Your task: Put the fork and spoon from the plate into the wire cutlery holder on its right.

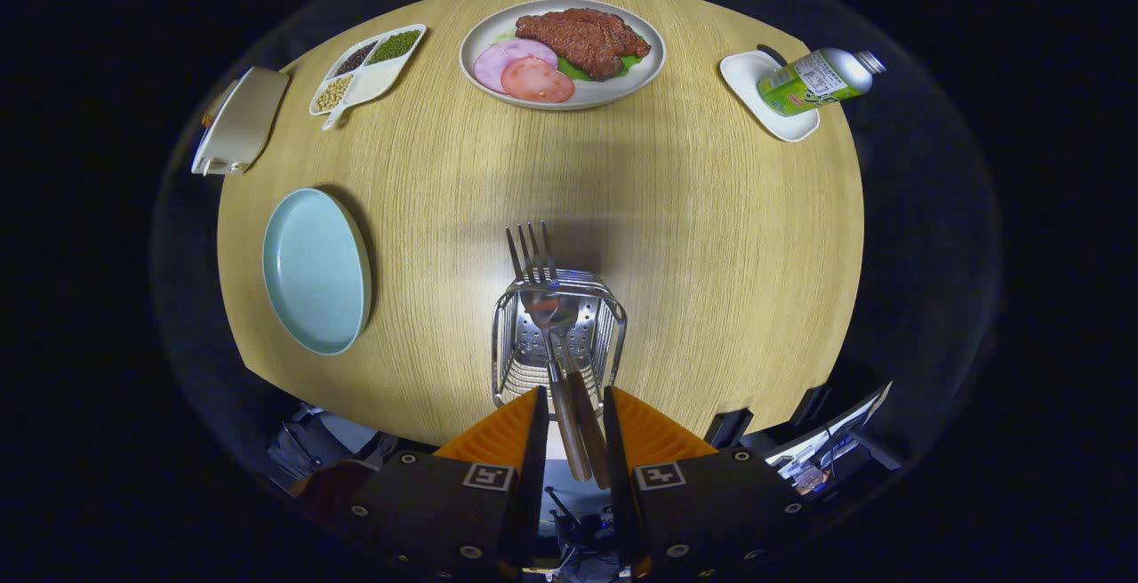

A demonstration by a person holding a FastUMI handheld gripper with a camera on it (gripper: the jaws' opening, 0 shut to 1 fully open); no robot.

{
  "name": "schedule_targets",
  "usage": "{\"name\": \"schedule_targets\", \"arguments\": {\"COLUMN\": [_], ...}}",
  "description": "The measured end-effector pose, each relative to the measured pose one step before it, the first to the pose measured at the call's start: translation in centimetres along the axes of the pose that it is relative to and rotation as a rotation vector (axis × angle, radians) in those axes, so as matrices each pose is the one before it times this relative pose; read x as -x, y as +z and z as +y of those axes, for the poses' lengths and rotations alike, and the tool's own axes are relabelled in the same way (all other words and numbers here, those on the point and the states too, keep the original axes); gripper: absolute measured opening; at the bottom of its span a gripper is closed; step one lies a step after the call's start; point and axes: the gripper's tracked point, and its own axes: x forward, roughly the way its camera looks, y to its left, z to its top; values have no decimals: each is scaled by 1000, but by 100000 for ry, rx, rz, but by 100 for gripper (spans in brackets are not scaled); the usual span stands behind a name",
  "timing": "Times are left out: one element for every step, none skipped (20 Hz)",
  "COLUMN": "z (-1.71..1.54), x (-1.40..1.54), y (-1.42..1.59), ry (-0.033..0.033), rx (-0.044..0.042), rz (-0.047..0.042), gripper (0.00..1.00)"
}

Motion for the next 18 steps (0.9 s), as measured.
{"name": "schedule_targets", "arguments": {"z": [96,125,17,-106,-144,-262,-77,-293,-198,-356,-83,303,20,120,66,-283,-272,-33], "x": [321,364,557,664,822,878,947,1035,1067,1284,1080,955,914,1186,1280,1060,873,867], "y": [-171,-135,52,20,115,191,392,635,636,421,625,517,425,194,326,399,393,234], "ry": [1006,1416,1224,1541,911,935,1570,945,1026,879,1016,1421,1260,1790,981,-57,-751,-598], "rx": [-804,-697,-439,-841,-1761,-2723,-2497,-2300,-2377,-2495,-3116,-2956,-2844,-2657,-2548,-624,906,1638], "rz": [-1364,-2425,-3656,-4397,-5663,-6339,-7525,-8078,-8716,-8031,-7973,-8295,-6822,-6453,-7025,-6310,-7022,-6701], "gripper": [35,35,35,35,35,35,37,39,49,56,67,73,85,89,96,98,99,99]}}
